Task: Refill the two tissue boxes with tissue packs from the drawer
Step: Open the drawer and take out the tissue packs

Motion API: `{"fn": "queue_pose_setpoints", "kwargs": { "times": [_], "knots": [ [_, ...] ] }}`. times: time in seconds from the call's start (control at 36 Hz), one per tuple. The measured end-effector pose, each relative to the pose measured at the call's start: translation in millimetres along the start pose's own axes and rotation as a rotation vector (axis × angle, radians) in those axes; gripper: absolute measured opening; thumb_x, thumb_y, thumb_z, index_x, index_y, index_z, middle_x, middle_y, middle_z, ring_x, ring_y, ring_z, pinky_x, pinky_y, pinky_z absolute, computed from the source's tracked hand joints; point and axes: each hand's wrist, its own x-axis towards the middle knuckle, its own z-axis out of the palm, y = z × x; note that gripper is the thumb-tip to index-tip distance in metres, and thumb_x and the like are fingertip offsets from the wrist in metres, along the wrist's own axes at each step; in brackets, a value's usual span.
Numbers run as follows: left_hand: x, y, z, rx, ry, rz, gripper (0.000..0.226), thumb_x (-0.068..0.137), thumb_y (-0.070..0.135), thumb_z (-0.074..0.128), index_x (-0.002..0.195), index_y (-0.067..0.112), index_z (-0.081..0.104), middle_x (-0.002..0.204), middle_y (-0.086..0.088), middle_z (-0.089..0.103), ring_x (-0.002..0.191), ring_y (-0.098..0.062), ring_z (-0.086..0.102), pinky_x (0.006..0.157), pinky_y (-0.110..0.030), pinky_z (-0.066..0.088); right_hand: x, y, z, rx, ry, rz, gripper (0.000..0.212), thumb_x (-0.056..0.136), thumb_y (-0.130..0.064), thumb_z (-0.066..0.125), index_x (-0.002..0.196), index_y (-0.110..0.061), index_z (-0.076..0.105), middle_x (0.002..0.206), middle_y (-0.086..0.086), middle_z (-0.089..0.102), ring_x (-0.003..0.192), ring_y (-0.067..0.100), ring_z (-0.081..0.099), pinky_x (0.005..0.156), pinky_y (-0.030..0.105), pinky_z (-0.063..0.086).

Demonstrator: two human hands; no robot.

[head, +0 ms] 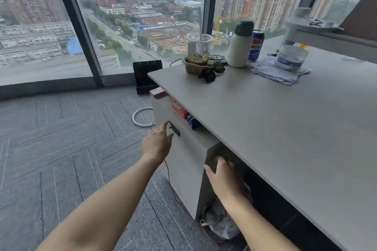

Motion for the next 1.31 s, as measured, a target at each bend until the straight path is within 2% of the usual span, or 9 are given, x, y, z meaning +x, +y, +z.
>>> {"fn": "queue_pose_setpoints", "kwargs": {
  "times": [0.08, 0.17, 0.25, 0.47, 0.61, 0.69, 1.08, 1.19, 1.31],
  "knots": [
    [9.6, 5.9, 1.7, -0.035, -0.017, -0.025, 0.047, 0.099, 0.042, 0.041, 0.143, 0.028, 0.033, 0.123, -0.008, 0.065, 0.114, -0.032, 0.057, 0.085, -0.045, 0.05, 5.9, 0.0, 8.3, 0.081, 0.013, 0.011, 0.041, 0.091, -0.041, 0.059, 0.113, -0.006, 0.06, 0.112, 0.014, 0.068, 0.106, 0.03, 0.063, 0.086, 0.038, 0.051],
    [13.8, 9.4, 3.1, -0.046, -0.027, -0.05, 0.039, 0.1, 0.037, 0.041, 0.135, 0.022, 0.041, 0.117, -0.016, 0.066, 0.107, -0.035, 0.059, 0.078, -0.043, 0.047, 6.8, -2.8, 12.6, 0.119, 0.032, 0.011, 0.039, 0.09, -0.041, 0.06, 0.109, -0.008, 0.061, 0.107, 0.014, 0.07, 0.102, 0.031, 0.065, 0.08, 0.038, 0.051],
    [15.4, 5.5, 5.9, -0.054, -0.008, -0.039, 0.038, 0.1, 0.036, 0.043, 0.134, 0.019, 0.043, 0.113, -0.018, 0.067, 0.104, -0.037, 0.06, 0.077, -0.043, 0.048, 9.7, -0.2, 16.5, 0.138, 0.072, -0.008, 0.036, 0.09, -0.042, 0.059, 0.105, -0.01, 0.062, 0.099, 0.013, 0.072, 0.095, 0.031, 0.067, 0.076, 0.038, 0.053],
    [11.7, -5.7, 7.7, -0.102, -0.003, -0.029, 0.038, 0.1, 0.045, 0.038, 0.133, 0.024, 0.041, 0.1, -0.019, 0.068, 0.091, -0.037, 0.064, 0.074, -0.047, 0.052, 14.0, 2.1, 27.5, 0.205, 0.144, -0.062, 0.025, 0.09, -0.038, 0.06, 0.088, -0.013, 0.061, 0.087, 0.012, 0.072, 0.084, 0.033, 0.068, 0.07, 0.042, 0.054],
    [16.9, -13.4, 9.6, -0.124, -0.016, -0.037, 0.027, 0.101, 0.042, 0.034, 0.126, 0.035, 0.041, 0.094, -0.011, 0.071, 0.084, -0.032, 0.065, 0.069, -0.045, 0.055, 16.7, 4.1, 31.2, 0.305, 0.141, -0.039, 0.023, 0.087, -0.037, 0.062, 0.082, -0.015, 0.062, 0.082, 0.008, 0.072, 0.081, 0.031, 0.068, 0.069, 0.041, 0.054],
    [21.7, -16.3, 10.9, -0.121, -0.006, -0.037, 0.022, 0.1, 0.048, 0.032, 0.118, 0.04, 0.041, 0.092, -0.007, 0.073, 0.086, -0.031, 0.066, 0.071, -0.045, 0.055, 17.3, 5.5, 31.6, 0.336, 0.15, -0.042, 0.02, 0.086, -0.035, 0.065, 0.079, -0.016, 0.061, 0.079, 0.006, 0.073, 0.078, 0.029, 0.068, 0.067, 0.039, 0.054],
    [31.1, -22.0, 14.2, -0.153, -0.006, -0.021, 0.019, 0.097, 0.052, 0.039, 0.11, 0.038, 0.042, 0.092, 0.001, 0.073, 0.083, -0.029, 0.065, 0.072, -0.046, 0.055, 18.0, 10.2, 30.8, 0.418, 0.192, -0.088, 0.023, 0.082, -0.027, 0.074, 0.065, -0.016, 0.062, 0.061, -0.004, 0.068, 0.06, 0.013, 0.065, 0.058, 0.032, 0.051],
    [28.2, -19.7, 12.9, -0.226, 0.005, -0.013, 0.019, 0.098, 0.044, 0.044, 0.112, 0.031, 0.047, 0.088, 0.002, 0.074, 0.083, -0.029, 0.065, 0.067, -0.04, 0.054, 17.9, 12.2, 32.6, 0.408, 0.194, -0.115, 0.028, 0.081, -0.029, 0.074, 0.061, -0.024, 0.056, 0.056, -0.008, 0.064, 0.055, 0.008, 0.061, 0.055, 0.027, 0.047],
    [19.8, -24.9, 12.6, -0.291, 0.021, -0.014, 0.015, 0.099, 0.038, 0.045, 0.111, 0.029, 0.048, 0.083, 0.001, 0.074, 0.079, -0.029, 0.066, 0.065, -0.042, 0.054, 15.3, 11.5, 35.2, 0.396, 0.168, -0.158, 0.027, 0.081, -0.032, 0.074, 0.064, -0.023, 0.055, 0.055, -0.008, 0.062, 0.054, 0.008, 0.06, 0.054, 0.028, 0.047]
  ]
}}
